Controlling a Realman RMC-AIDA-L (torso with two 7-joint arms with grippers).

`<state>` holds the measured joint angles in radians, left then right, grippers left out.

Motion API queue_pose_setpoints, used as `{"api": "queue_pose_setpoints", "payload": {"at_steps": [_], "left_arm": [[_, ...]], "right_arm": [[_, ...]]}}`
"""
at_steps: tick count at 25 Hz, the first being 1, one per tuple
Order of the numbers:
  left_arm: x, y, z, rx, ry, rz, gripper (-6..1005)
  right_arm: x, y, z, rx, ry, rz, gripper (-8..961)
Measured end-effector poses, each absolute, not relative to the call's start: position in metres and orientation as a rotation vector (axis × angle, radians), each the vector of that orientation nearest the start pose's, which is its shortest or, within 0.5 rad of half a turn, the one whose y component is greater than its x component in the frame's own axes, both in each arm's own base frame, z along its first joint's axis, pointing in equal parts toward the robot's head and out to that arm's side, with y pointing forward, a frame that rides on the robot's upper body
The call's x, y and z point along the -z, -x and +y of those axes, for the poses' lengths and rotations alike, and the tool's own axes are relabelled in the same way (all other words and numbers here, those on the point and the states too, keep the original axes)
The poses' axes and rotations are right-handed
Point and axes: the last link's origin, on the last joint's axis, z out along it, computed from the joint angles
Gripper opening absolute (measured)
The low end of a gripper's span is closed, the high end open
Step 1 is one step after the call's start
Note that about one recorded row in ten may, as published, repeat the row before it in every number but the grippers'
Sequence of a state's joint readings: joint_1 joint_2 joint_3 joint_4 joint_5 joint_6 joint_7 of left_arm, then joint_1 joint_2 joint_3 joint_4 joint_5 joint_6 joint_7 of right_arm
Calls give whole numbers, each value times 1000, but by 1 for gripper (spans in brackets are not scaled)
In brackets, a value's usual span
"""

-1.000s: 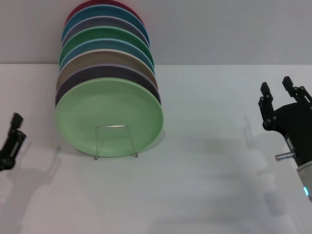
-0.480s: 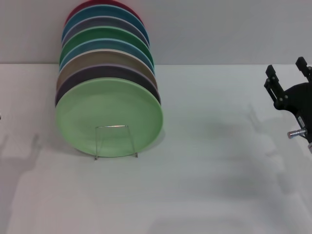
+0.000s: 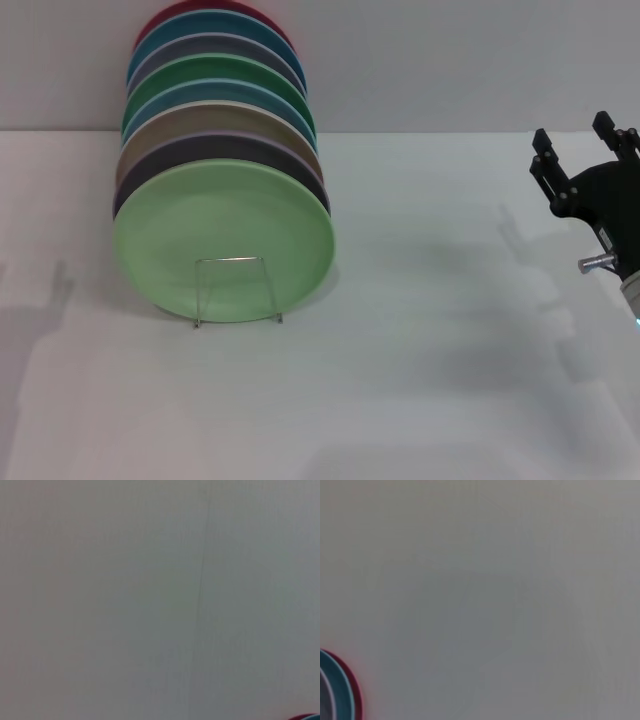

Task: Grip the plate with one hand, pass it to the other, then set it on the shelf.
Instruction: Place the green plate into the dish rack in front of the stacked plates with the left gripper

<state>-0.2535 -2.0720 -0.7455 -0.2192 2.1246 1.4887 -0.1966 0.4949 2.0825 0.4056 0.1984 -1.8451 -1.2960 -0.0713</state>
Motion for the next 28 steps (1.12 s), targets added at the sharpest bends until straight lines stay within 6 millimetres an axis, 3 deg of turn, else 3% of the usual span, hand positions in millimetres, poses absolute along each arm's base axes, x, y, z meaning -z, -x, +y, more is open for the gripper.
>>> {"api": "queue_pose_setpoints", "payload": {"at_steps": [8,28], "left_arm": [[-19,341,288,858,1368,-504,754],[-25,337,290,891,1325,-484,754]], "right_arm": [[21,-289,343,-719,1589,334,683],[12,-292,345,-715,1555,329,682]]}}
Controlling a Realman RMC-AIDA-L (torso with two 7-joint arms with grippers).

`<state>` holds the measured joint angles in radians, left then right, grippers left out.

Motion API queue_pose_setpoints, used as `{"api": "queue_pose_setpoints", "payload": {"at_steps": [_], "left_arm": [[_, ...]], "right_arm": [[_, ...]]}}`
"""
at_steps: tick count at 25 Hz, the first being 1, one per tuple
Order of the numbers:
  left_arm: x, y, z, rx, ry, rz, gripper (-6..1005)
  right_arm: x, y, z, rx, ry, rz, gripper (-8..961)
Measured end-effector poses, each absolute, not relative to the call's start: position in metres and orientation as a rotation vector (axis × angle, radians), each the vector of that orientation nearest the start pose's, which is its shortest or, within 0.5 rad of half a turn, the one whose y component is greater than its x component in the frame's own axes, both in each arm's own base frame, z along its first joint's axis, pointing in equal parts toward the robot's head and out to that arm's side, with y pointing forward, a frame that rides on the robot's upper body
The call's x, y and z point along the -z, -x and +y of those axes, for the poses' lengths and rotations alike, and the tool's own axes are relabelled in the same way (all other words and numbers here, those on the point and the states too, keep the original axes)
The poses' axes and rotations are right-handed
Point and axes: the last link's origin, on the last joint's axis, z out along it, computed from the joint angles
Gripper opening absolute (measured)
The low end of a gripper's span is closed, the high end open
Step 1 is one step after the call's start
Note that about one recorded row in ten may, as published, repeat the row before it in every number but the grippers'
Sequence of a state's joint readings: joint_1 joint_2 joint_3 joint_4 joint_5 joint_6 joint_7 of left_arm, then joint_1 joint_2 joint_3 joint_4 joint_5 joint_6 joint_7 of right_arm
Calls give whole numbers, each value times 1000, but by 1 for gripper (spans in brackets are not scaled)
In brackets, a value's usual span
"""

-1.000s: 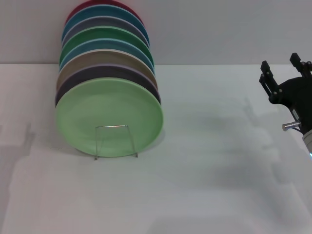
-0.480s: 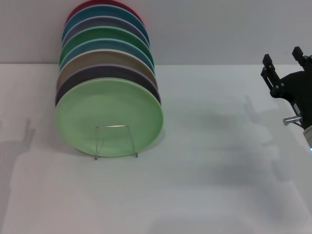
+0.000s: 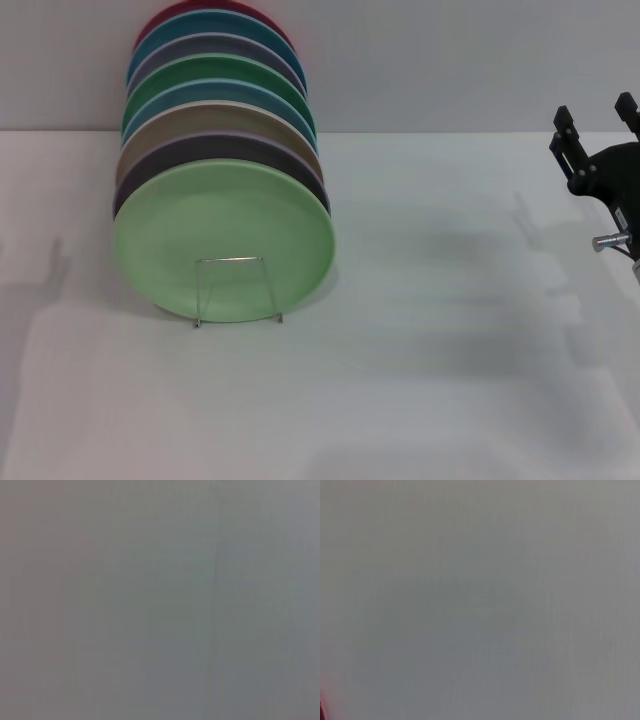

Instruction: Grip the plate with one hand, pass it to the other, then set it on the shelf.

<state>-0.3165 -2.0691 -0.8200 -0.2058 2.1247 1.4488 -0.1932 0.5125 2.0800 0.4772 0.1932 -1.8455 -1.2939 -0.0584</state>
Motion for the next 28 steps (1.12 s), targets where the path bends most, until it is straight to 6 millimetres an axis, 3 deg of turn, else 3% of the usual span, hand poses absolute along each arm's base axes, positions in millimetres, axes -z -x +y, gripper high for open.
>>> {"api": "queue_pose_setpoints", "payload": {"at_steps": [28], "left_arm": [[-27,335,293,899,1319,-471,755]], "right_arm": [[10,-292,346,-714,1541,320,683]]}}
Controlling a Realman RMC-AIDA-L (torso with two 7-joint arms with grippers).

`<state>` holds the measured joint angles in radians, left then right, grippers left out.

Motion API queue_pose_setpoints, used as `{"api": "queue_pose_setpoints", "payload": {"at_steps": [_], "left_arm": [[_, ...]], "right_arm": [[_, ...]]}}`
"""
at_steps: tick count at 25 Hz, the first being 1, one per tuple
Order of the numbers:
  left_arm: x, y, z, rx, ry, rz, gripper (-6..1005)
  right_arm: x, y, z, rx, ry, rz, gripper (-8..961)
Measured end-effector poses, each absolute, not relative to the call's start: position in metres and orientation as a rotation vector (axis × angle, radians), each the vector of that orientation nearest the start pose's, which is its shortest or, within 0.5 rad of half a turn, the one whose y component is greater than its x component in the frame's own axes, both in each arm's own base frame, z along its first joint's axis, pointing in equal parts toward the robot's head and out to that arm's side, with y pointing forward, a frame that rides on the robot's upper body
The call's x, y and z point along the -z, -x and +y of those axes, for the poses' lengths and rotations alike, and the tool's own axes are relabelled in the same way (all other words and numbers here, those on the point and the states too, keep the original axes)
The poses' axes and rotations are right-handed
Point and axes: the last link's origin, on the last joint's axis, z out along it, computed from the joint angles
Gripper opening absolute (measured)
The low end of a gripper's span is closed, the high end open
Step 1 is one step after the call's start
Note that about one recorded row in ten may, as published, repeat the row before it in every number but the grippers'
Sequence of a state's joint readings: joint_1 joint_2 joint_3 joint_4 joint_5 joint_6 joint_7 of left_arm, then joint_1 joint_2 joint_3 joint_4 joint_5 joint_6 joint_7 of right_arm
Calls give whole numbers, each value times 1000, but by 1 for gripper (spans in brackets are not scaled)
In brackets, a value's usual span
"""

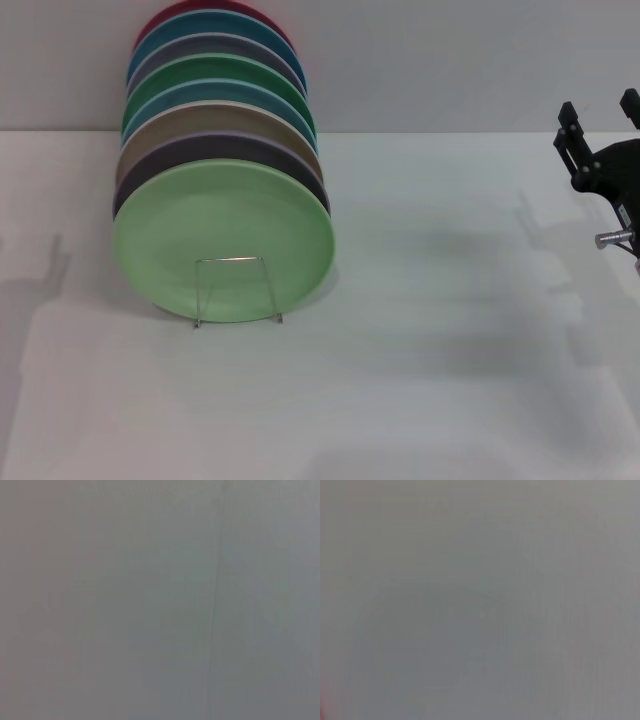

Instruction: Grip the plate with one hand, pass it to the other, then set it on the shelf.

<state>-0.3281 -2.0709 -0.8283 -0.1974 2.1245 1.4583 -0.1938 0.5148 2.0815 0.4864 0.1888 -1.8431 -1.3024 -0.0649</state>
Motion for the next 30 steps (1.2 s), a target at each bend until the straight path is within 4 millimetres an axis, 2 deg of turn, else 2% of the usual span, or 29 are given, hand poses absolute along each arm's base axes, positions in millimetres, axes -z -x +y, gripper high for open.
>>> {"api": "queue_pose_setpoints", "payload": {"at_steps": [30], "left_arm": [[-24,334,292,902,1325,-482,755]], "right_arm": [[5,-285,359,-703,1553,277,683]]}}
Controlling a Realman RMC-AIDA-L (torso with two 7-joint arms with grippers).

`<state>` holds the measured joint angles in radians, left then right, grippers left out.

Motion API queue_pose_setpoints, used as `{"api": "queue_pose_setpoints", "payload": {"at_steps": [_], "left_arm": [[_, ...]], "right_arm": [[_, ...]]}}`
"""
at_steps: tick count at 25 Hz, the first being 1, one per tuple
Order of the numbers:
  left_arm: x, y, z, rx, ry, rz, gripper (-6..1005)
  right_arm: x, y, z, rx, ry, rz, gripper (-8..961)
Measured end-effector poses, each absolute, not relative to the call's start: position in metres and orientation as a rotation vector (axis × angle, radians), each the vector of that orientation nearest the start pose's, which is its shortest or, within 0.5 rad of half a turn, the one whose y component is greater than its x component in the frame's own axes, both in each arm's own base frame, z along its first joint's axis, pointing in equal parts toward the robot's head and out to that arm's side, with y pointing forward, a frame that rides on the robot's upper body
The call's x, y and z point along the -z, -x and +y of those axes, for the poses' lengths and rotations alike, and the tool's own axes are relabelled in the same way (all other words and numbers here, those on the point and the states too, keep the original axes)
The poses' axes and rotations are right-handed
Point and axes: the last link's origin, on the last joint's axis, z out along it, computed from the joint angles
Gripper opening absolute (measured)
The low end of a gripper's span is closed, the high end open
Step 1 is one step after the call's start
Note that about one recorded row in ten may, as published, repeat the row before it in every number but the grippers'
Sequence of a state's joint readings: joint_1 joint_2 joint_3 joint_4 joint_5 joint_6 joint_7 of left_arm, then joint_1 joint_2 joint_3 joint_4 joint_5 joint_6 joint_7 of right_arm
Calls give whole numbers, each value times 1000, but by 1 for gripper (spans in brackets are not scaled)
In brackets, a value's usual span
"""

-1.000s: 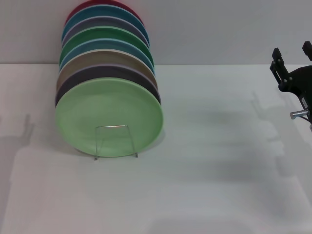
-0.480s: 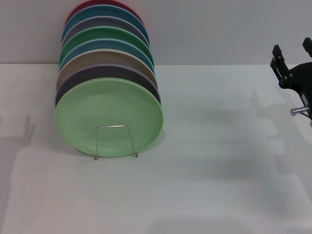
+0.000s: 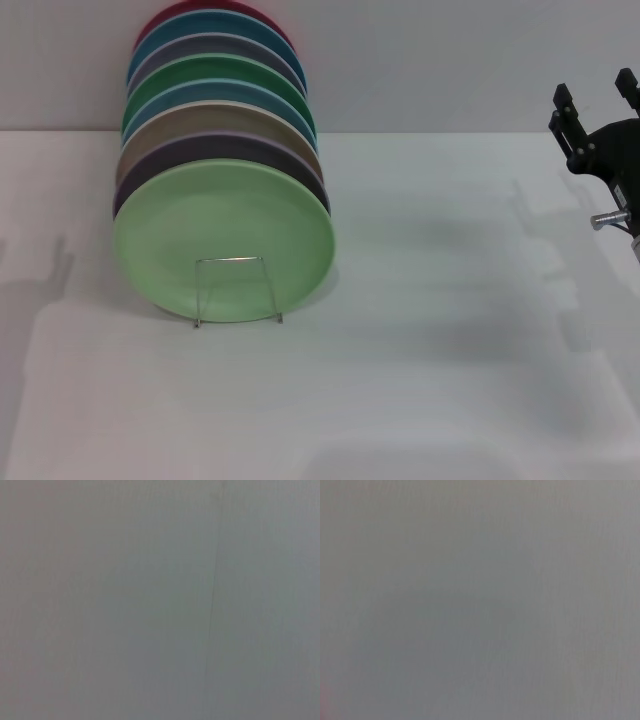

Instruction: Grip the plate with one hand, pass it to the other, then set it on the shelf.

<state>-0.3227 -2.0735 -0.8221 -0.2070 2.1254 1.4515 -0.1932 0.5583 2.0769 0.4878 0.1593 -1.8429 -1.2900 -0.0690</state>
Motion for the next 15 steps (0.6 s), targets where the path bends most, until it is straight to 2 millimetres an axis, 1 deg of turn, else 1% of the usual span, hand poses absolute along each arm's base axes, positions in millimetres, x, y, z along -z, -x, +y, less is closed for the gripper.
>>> {"api": "queue_pose_setpoints", "payload": {"at_steps": [15], "left_arm": [[-23,333,292,903,1329,-480,754]], "right_arm": [[5,-285,359,-703,1555,277,684]]}}
